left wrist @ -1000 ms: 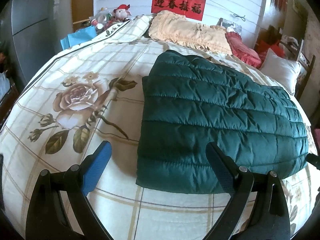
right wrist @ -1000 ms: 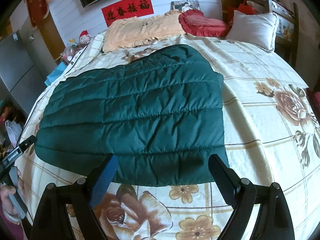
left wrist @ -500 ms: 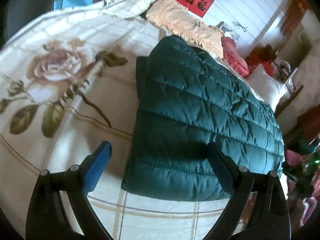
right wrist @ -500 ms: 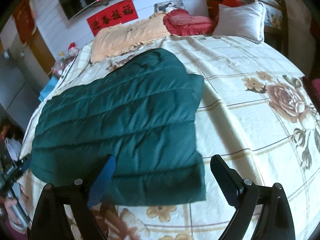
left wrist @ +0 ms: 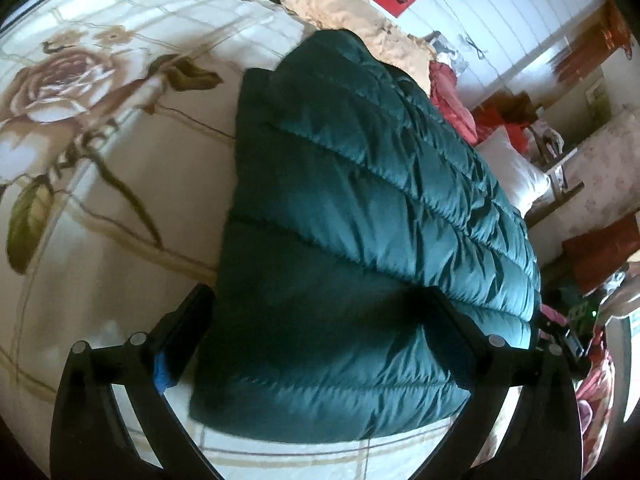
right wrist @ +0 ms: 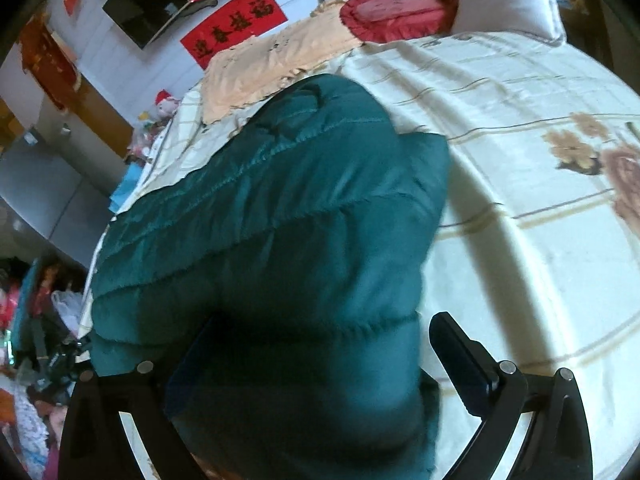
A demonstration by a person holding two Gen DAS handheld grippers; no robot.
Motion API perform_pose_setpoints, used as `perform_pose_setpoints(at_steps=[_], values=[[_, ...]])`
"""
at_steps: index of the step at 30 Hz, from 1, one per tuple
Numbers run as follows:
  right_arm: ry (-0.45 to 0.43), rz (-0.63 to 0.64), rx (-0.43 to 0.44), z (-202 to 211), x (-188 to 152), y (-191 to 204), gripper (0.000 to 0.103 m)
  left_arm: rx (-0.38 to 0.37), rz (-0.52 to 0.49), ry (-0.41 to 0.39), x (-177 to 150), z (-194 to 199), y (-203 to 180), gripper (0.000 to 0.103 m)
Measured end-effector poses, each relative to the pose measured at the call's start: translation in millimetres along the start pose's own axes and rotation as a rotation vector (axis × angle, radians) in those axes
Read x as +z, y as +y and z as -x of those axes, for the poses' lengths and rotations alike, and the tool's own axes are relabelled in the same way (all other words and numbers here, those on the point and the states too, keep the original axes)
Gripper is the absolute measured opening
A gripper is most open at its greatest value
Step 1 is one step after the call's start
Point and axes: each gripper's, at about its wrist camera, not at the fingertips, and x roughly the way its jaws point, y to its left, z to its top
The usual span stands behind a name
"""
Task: Fold large clothes
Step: 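Press and square the folded jacket edges with both tools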
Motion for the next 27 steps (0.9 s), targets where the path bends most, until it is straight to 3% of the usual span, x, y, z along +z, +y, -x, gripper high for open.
perform_pose_setpoints(at_steps=[11, 16, 21, 27], values=[[-0.02, 0.045, -0.02, -9, -6, 17, 0.102, 0.015, 0.005, 0.019, 8, -7, -7, 0.101], [-0.053, 0.134, -0.083, 4, -10, 35, 0.08, 0.04, -0.047, -0.027, -1, 4, -17, 0.082], [-0.071, 0.142, -0.099, 17, -10, 40, 0.059, 0.054, -0.096, -0.062, -5, 17, -25, 0.059], [-0.079, 0.137, -0.084, 36, -18, 49, 0.048, 0.043, -0.114, -0.068, -16, 37, -26, 0.052]])
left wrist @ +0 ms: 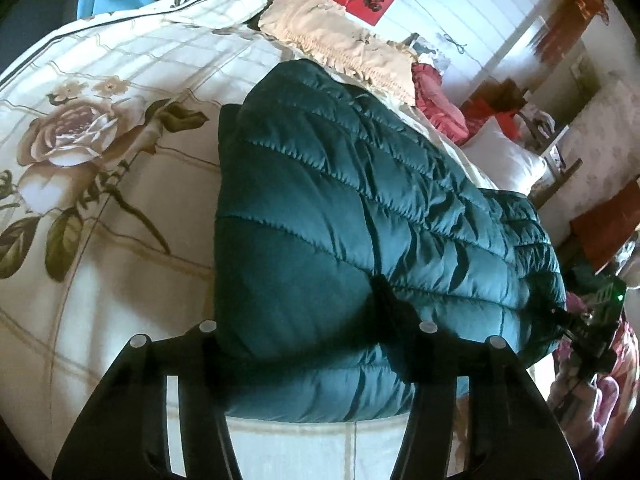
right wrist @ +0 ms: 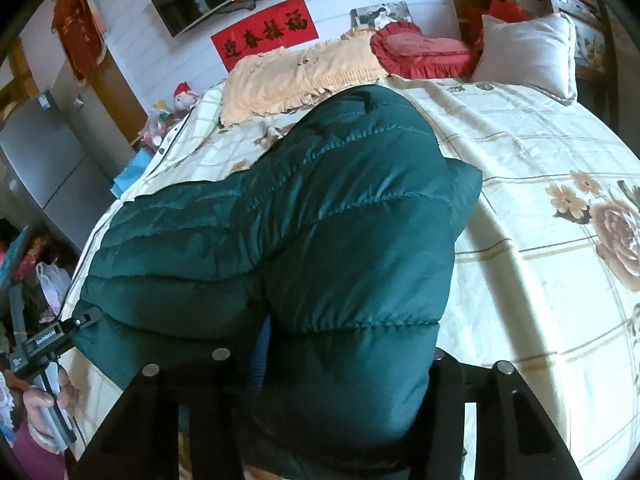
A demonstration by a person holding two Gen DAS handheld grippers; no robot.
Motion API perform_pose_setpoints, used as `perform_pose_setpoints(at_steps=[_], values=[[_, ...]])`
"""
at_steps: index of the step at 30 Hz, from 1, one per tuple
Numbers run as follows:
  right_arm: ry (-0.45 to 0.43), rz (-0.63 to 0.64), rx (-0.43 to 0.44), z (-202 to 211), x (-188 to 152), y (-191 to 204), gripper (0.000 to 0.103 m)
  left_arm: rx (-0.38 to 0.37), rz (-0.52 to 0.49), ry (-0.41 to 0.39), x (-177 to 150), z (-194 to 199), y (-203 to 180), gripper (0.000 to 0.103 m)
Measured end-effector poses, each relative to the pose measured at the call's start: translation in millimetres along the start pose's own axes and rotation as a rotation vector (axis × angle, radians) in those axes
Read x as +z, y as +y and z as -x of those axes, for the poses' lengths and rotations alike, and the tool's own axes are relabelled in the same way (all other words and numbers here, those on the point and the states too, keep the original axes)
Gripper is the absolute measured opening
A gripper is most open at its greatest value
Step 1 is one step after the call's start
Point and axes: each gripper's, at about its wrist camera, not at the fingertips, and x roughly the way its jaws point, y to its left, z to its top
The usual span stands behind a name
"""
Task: Fold large clothes
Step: 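Press and square the folded jacket edges with both tools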
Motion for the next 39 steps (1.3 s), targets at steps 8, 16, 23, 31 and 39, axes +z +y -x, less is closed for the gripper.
perform_pose_setpoints(at_steps=[8, 16, 23, 31, 39], values=[[0.025, 0.017, 0.042, 38, -28, 13, 0.047, -0.013, -0.07, 0.028, -37, 45, -3, 0.052], [0.075, -0.021, 0.051, 63, -70, 13, 0.049, 0.006, -0.106, 0.063, -84, 69, 1, 0.053], [0.115, -0.099, -0.037, 45, -84, -11, 0.082, 0.089, -0.053, 0.016, -96, 72, 6, 0.078], [0.047, -0.058, -0.145, 85, -90, -2, 0.082, 0.249, -0.148, -0.064, -109, 102, -17, 0.078], [-0.085, 0.017, -0.2, 134, -98, 39, 0.082, 0.29, -0.22, -0.154, -124, 124, -48, 0.078]])
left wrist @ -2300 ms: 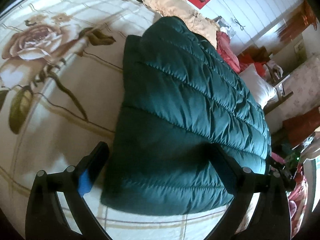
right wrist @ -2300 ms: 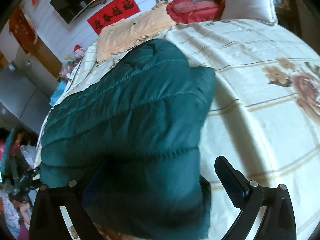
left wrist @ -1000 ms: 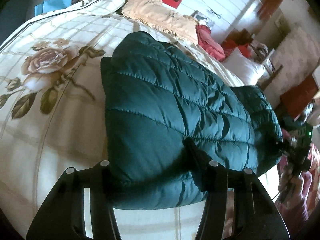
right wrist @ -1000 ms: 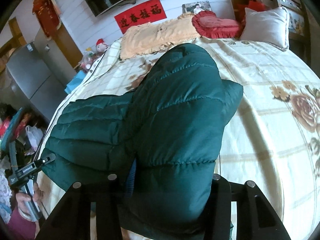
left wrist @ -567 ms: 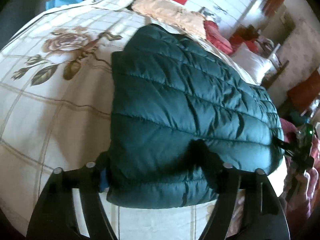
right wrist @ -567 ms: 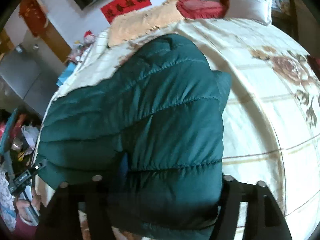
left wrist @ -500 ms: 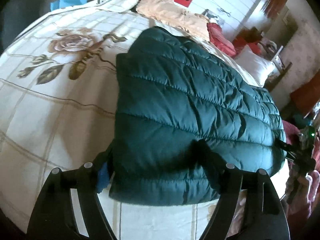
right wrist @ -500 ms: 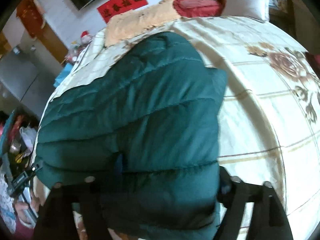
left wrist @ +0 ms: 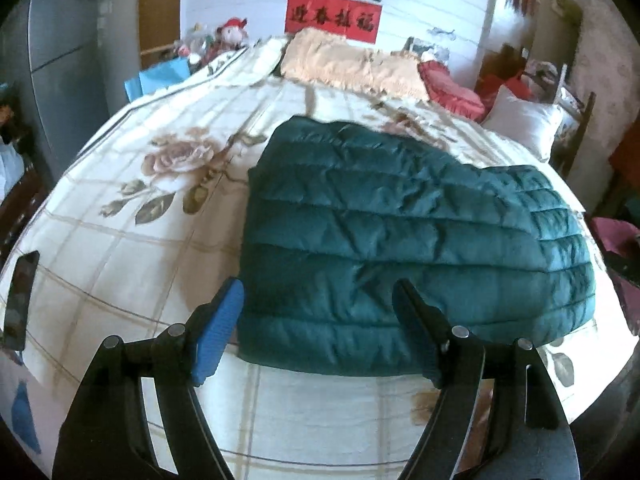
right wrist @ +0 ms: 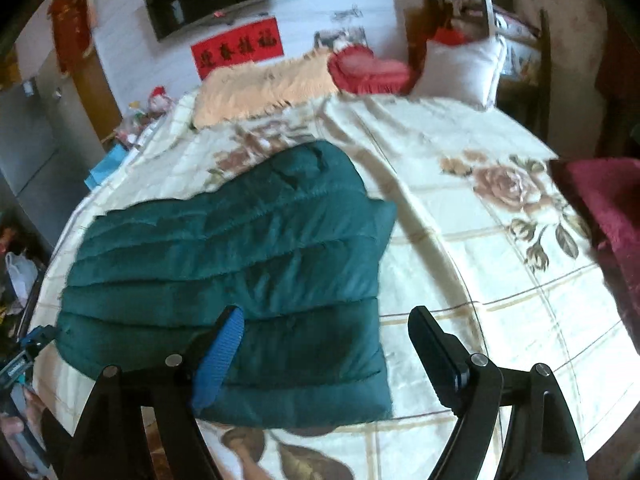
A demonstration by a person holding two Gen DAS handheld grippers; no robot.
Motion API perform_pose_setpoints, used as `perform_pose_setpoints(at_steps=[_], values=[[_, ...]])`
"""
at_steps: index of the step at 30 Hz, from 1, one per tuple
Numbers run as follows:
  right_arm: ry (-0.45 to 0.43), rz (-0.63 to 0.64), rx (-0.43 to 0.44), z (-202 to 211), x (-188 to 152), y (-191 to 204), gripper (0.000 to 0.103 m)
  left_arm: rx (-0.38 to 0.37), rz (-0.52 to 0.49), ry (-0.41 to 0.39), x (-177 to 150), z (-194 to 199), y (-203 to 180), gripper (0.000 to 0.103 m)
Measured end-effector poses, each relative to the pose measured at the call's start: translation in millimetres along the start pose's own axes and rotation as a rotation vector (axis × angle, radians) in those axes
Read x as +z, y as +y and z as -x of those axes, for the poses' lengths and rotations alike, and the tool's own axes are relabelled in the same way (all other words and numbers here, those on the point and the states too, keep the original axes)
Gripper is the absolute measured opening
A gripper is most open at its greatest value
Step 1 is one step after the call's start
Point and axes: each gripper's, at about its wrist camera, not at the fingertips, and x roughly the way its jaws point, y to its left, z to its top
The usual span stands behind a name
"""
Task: Fold large clothes
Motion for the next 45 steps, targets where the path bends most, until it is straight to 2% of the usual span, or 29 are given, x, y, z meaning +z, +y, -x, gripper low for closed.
perform_pose_setpoints(at_steps=[3, 8, 12, 16, 19, 27, 37, 45], values=[[-0.029, 0.029, 0.014, 12, -7, 21, 0.084, 0.005, -0.004, -0.025, -2, 10, -11, 0.078], [-0.073, 0.084, 0.008, 22, -25, 60, 0.093, 0.009, -0.005, -0.036, -5, 18, -28, 0.078], [-0.076, 0.095, 0.022, 22, -33, 83, 0.093, 0.01, -0.015, -0.05, -9, 24, -39, 0.078], [-0.092, 0.122, 0.004, 24, -40, 102, 0.094, 0.033, -0.036, -0.096, -14, 31, -44, 0.078], [-0.1, 0.127, 0.011, 26, -44, 110, 0.098, 0.041, -0.042, -0.119, -16, 34, -46, 0.078], [-0.097, 0.132, 0.017, 26, -49, 121, 0.098, 0.077, -0.068, -0.151, -19, 39, -49, 0.078], [-0.096, 0.127, 0.023, 30, -51, 125, 0.098, 0.084, -0.076, -0.185, -19, 46, -50, 0.078], [-0.098, 0.137, 0.028, 31, -53, 131, 0.098, 0.076, -0.072, -0.178, -19, 47, -50, 0.078]])
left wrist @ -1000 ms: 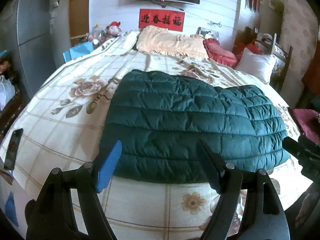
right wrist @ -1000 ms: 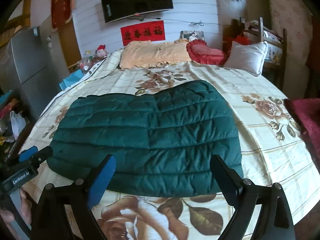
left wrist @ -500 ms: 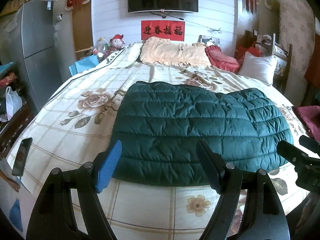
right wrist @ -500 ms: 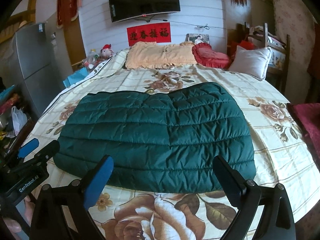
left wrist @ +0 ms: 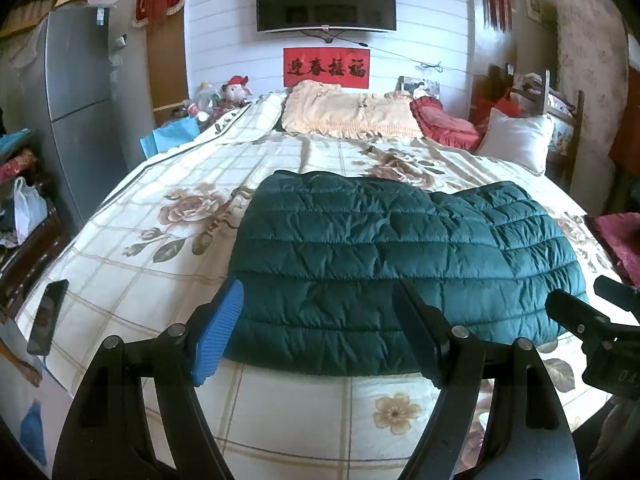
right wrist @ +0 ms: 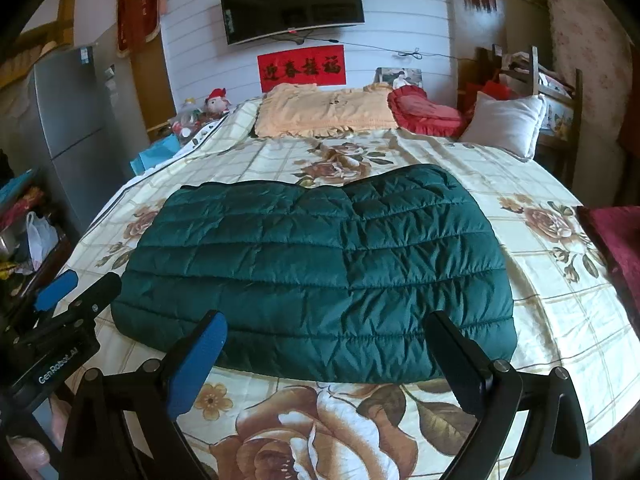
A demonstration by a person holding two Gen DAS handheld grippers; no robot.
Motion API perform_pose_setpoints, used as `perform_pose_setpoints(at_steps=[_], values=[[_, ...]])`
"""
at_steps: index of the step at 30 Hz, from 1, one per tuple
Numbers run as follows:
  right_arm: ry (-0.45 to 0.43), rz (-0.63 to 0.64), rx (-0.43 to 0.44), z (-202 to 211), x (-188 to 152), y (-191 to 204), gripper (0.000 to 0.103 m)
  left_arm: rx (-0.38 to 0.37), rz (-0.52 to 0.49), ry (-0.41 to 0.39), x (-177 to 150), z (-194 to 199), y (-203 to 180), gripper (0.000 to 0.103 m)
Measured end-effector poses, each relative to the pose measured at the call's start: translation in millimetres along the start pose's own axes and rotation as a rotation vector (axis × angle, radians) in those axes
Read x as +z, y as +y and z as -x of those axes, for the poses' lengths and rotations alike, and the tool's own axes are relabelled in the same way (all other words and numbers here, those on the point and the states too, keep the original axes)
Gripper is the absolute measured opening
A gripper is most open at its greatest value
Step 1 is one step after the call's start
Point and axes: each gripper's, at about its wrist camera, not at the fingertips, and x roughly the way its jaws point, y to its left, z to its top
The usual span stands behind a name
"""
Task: Fold large clothes
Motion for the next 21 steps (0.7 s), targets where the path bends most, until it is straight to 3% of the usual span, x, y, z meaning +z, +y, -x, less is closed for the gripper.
perform_pose_setpoints(at_steps=[21], values=[[0.016, -0.002, 0.006, -2.7, -2.1, 1.3, 0.098, -0.017, -0.008, 0.021, -2.0, -4.2, -3.6, 0.078]])
